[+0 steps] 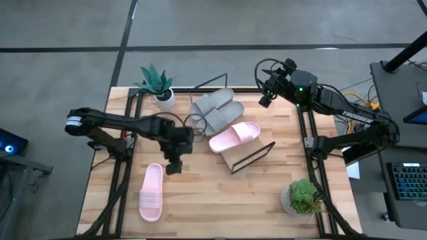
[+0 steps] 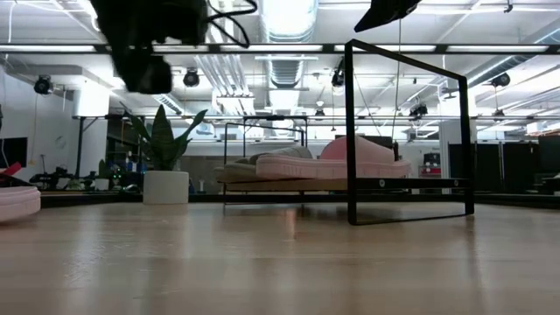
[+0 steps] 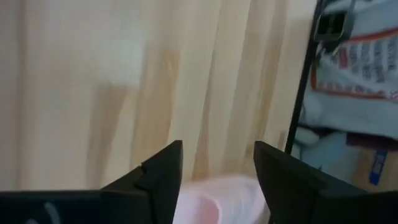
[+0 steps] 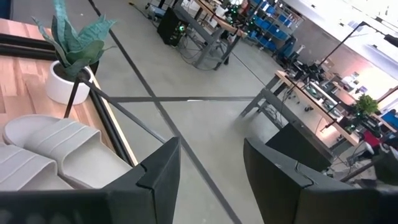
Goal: Pick and place slides into the shelf
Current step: Put the pink slide on the shelf
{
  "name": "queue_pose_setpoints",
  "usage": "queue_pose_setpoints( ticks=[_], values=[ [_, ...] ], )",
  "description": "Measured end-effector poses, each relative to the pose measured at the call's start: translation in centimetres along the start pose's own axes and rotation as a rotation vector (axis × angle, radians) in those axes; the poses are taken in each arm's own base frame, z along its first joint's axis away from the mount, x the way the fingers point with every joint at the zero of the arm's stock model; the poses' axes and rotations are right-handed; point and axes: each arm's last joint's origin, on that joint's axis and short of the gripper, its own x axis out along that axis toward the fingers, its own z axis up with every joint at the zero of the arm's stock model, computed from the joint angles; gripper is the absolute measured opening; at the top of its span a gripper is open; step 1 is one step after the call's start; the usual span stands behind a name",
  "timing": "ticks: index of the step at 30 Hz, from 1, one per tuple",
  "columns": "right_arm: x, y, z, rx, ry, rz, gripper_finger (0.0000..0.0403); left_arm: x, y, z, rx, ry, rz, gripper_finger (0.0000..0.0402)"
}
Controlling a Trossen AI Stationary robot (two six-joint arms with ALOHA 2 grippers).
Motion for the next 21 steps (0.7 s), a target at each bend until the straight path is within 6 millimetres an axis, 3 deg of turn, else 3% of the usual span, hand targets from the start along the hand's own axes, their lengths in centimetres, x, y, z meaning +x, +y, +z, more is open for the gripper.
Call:
queue_pose_setpoints(
  ticks=[15, 21],
  values=[
    [0.0, 0.1, -0.2, -0.009, 0.017, 0.008, 0.0166, 5.0, -0.8, -5.3, -0.280, 0.288, 0.083, 0.0177],
    [0.0, 0.1, -0.2, -0.004, 0.017, 0.008, 0.0166, 6.9, -0.5, -7.1, -0.298, 0.354, 0.105, 0.0177]
  ],
)
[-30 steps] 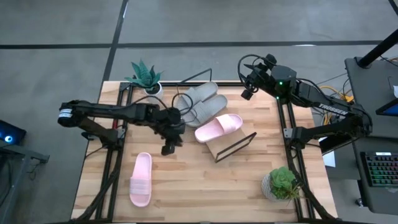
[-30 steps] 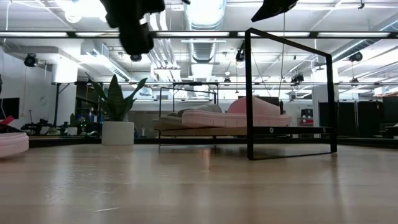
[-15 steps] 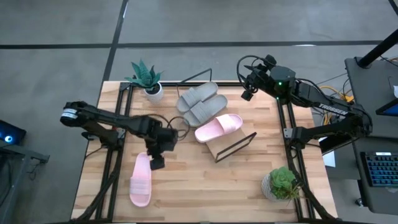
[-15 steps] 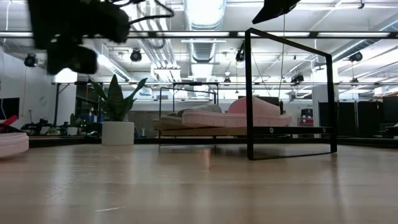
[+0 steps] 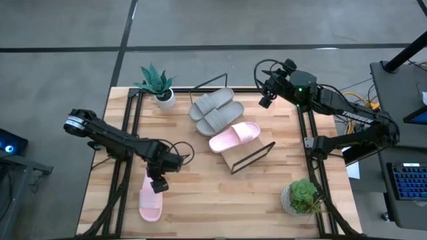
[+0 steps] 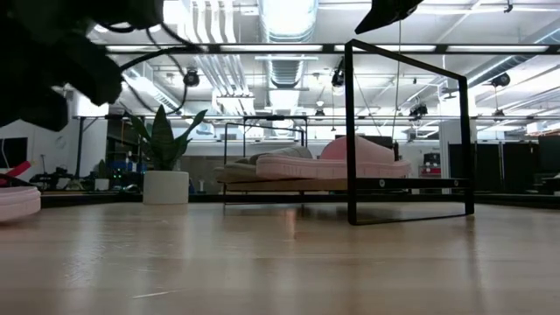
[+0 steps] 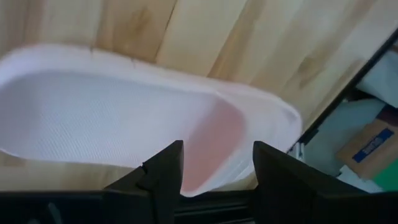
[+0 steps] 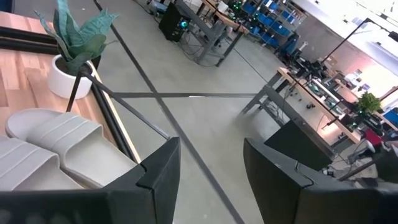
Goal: Pick and place slides into the shelf
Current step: Put the pink slide on the shelf
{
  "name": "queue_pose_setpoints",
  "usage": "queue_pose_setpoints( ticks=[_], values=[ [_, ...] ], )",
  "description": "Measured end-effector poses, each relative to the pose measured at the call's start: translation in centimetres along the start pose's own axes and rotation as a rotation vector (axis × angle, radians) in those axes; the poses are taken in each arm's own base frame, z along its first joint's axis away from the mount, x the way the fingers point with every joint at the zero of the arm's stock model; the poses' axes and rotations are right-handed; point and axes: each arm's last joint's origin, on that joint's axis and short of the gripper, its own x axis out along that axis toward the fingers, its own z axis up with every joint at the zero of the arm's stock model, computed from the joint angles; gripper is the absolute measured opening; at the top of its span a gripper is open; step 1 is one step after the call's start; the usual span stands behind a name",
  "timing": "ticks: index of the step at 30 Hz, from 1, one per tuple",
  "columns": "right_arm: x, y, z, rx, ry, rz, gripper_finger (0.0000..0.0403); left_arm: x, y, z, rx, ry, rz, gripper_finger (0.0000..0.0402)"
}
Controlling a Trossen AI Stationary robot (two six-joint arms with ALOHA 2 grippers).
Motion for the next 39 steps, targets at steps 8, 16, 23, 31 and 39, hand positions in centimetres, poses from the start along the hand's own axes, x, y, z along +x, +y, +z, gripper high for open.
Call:
queue_pose_setpoints(
  ticks=[8, 16, 23, 31, 39],
  values=[
    [0.0, 0.0, 0.0, 0.013, 0.000, 0.000, 0.0166, 1.9, 0.3, -0.1, -0.007, 0.008, -0.060, 0.0177],
    [0.0, 0.0, 0.0, 0.013, 0.000, 0.000, 0.0166, 3.0, 0.2, -0.4, -0.005, 0.039, -0.108, 0.0177],
    [0.0, 0.0, 0.0, 0.013, 0.000, 0.000, 0.0166, 3.1, -0.7, -0.4, 0.047, 0.062, -0.202, 0.0177],
    [0.0, 0.0, -0.1, 0.009, 0.007, 0.003, 0.0166, 3.2, -0.9, -0.5, 0.057, 0.058, -0.200, 0.0177],
    [0.0, 0.1, -0.2, 0.002, 0.020, 0.009, 0.0166, 4.4, 0.5, -0.9, 0.029, 0.081, -0.155, 0.0177]
  ],
)
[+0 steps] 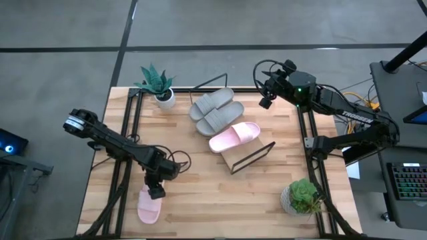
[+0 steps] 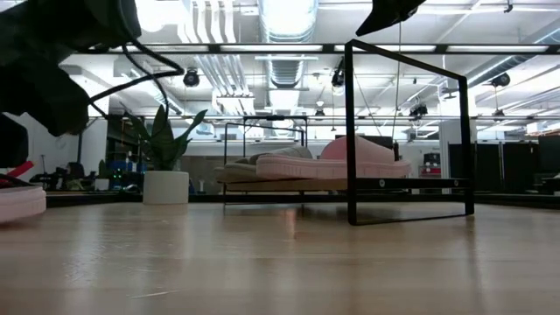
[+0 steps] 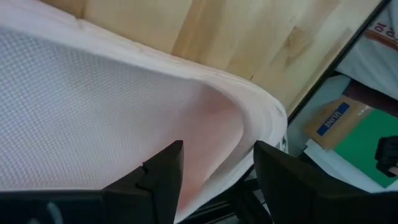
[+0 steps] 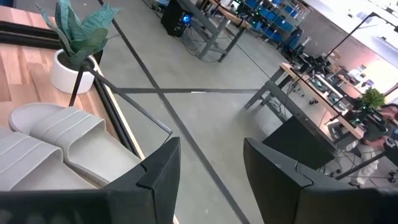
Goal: Pick and place slides into the shelf
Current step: Put the pink slide on the shelf
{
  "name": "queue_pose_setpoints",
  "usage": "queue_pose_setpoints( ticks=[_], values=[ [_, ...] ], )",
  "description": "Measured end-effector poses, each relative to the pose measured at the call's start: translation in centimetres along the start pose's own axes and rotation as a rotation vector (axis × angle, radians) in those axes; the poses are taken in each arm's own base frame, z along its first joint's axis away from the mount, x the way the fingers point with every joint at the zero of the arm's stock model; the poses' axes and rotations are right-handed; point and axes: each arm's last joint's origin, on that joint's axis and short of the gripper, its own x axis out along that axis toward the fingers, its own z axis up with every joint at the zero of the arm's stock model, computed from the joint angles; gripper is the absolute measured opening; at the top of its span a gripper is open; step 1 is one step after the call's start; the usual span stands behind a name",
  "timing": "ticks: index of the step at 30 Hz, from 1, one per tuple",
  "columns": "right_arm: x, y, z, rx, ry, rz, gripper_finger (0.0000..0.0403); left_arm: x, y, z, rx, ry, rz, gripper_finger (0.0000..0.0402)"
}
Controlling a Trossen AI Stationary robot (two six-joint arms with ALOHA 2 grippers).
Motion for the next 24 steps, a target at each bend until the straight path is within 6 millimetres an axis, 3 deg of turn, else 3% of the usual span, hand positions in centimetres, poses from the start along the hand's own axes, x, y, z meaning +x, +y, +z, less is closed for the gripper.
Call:
queue_pose_setpoints(
  ticks=[20, 24],
  values=[
    [0.0, 0.0, 0.0, -0.003, -0.001, -0.001, 0.0166, 1.2, -0.3, 0.5, 0.047, 0.027, -0.055, 0.0176],
    [0.0, 0.0, 0.0, -0.003, -0.001, -0.001, 0.0166, 1.8, -0.1, 0.9, 0.048, 0.087, -0.074, 0.0153]
  ],
)
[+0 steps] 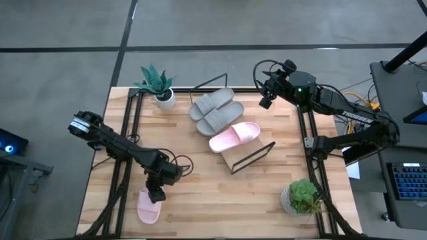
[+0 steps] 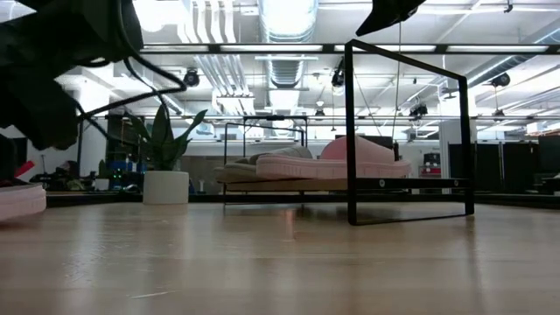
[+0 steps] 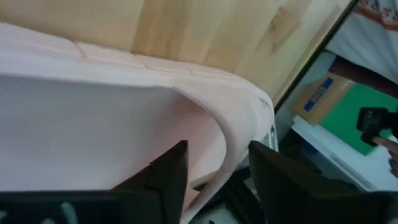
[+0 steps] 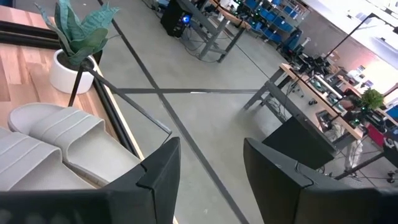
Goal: Pick and place slides into the shelf
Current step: Put the pink slide on the shelf
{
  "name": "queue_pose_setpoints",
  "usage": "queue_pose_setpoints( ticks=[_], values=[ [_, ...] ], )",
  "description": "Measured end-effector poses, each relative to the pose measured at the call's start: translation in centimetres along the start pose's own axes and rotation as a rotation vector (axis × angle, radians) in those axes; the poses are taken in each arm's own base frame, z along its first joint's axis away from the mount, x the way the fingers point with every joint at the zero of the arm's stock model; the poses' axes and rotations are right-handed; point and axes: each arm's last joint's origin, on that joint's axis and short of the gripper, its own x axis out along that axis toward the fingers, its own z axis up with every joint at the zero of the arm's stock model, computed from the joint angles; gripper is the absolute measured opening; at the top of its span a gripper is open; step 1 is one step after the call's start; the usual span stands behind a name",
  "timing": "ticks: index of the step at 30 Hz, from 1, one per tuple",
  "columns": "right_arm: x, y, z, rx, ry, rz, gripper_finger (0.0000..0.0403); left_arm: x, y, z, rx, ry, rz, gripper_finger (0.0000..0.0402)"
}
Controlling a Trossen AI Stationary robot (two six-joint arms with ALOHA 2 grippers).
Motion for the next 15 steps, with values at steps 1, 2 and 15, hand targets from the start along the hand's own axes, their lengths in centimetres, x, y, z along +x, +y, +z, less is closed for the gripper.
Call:
queue_pose_setpoints(
  ticks=[1, 2, 15],
  values=[
    [0.00, 0.00, 0.00, 0.000, 0.000, 0.000, 0.0166, 0.13, 0.04, 0.08, -0.005, 0.014, -0.006, 0.0141],
    [0.00, 0.00, 0.00, 0.000, 0.000, 0.000, 0.0166, 0.22, 0.07, 0.14, -0.006, 0.022, -0.009, 0.0128],
    [0.00, 0.00, 0.00, 0.002, 0.000, 0.000, 0.0166, -0.53, -0.68, 0.32, 0.111, -0.064, -0.038, 0.0002]
  ],
)
